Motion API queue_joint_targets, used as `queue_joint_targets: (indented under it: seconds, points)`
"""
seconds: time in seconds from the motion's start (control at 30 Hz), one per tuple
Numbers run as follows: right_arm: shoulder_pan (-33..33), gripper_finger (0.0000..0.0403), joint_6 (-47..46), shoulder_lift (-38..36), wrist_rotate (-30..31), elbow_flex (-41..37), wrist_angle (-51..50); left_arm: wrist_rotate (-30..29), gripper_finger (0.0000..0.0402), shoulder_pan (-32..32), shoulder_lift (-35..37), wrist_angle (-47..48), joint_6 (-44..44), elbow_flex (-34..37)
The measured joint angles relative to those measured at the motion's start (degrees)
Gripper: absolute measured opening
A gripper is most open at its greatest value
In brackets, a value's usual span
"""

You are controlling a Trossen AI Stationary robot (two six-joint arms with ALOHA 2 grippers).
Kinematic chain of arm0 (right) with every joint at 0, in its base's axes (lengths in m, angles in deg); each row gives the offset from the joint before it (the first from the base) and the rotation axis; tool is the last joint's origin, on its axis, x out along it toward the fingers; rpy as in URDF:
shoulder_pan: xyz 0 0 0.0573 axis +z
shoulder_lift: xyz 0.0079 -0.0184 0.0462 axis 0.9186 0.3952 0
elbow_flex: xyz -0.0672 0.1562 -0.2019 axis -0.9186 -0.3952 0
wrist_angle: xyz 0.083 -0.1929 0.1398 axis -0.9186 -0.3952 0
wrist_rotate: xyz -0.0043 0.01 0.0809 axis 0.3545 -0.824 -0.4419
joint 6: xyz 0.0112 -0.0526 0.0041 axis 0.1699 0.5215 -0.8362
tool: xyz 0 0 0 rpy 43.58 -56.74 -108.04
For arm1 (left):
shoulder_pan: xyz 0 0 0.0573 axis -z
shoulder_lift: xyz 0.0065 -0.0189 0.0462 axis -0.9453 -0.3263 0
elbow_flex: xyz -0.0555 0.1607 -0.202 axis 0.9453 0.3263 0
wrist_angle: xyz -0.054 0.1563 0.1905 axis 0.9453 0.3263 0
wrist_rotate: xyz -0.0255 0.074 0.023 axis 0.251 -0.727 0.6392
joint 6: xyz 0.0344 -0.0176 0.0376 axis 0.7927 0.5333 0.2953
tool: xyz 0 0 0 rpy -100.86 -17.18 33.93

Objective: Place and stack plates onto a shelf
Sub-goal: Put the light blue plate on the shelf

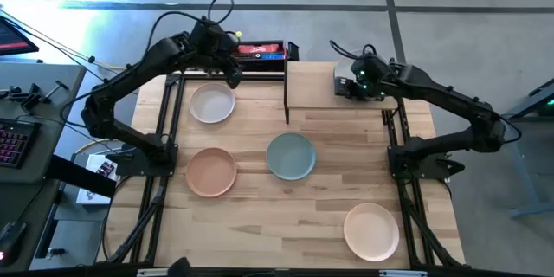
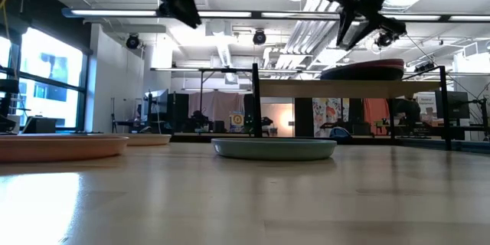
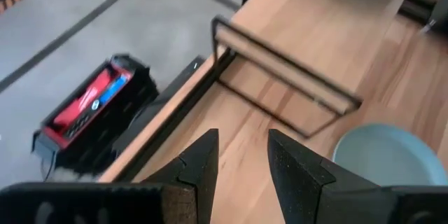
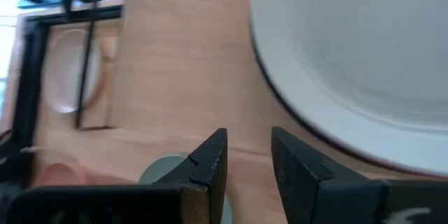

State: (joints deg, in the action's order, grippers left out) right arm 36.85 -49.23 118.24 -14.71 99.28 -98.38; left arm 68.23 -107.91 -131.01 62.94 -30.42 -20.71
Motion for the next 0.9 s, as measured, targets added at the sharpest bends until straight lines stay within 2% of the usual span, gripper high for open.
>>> queue_joint_targets:
  seconds: [0.13, 0.3, 0.53, 0.73, 0.9]
  points:
    - [0.4, 0.0092, -0.2, -1.4, -4.0, 0.0, 1.3, 0.0, 0.0111, -1.3, 2.2, 6.1, 0.0, 0.0]
    - [4.9, 0.0092, -1.8, -1.3, -7.3, 0.0, 5.4, 0.0, 0.0111, -1.7, 3.4, 14.9, 0.0, 0.0]
    - [15.6, 0.0092, -8.1, -1.1, -2.1, 0.0, 5.9, 0.0, 0.0111, 0.8, 3.4, 27.0, -1.7, 0.0]
    - [23.7, 0.0092, -12.3, 0.5, -0.9, 0.0, 4.9, 0.0, 0.0111, 5.0, 3.4, 29.3, -5.6, 0.0]
    - [28.0, 0.0092, -12.7, 4.0, -0.9, 0.0, 4.1, 0.0, 0.0111, 9.8, 3.4, 29.4, -9.6, 0.0]
